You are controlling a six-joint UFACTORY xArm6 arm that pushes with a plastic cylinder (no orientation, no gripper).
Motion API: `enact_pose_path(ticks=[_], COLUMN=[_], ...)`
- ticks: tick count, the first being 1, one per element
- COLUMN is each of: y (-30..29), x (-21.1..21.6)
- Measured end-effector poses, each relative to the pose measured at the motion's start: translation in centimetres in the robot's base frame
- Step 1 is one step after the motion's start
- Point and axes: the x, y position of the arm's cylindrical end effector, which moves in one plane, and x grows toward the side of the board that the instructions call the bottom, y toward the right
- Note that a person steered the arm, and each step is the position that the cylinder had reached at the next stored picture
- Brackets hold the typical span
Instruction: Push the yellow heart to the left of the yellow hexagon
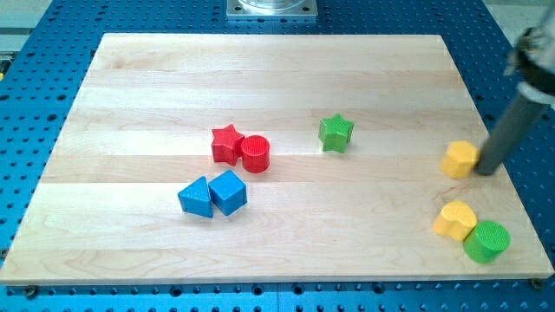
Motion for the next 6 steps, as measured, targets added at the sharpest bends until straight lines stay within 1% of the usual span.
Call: enact_pose_path(ticks=[1,2,3,4,5,6], y=[7.2,8.6,0.3,-7.2,-9.3,-13.6], x=[3.3,7.5,11.1,8.3,4.3,5.1])
